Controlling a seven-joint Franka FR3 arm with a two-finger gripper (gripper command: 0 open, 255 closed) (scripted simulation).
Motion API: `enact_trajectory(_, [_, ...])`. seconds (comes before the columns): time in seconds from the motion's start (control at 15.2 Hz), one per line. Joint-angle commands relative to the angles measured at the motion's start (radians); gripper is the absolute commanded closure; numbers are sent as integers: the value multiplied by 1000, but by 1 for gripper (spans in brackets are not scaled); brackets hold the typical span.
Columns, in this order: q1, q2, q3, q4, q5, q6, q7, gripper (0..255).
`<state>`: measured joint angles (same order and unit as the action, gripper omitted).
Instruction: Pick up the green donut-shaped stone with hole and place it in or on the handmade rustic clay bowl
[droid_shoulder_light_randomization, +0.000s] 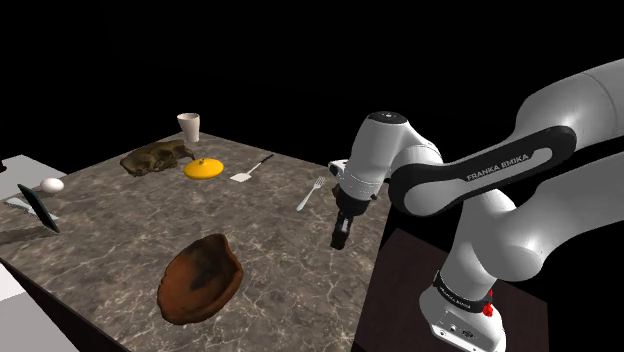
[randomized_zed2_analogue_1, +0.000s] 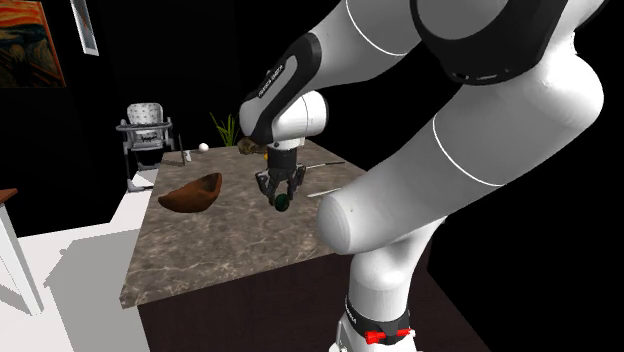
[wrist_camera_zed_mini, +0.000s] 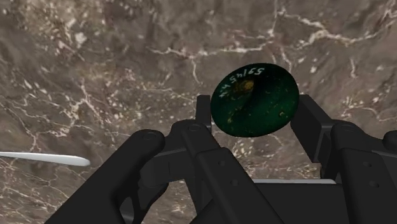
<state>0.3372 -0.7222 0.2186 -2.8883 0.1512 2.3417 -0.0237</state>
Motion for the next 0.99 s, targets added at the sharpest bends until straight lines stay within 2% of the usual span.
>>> enact_trajectory(0.0, [-1,-19,-4,15,-3,-35,-1,255])
enact_trajectory(0.92, [-10,-97,-31,164,-26,-262,-3,255])
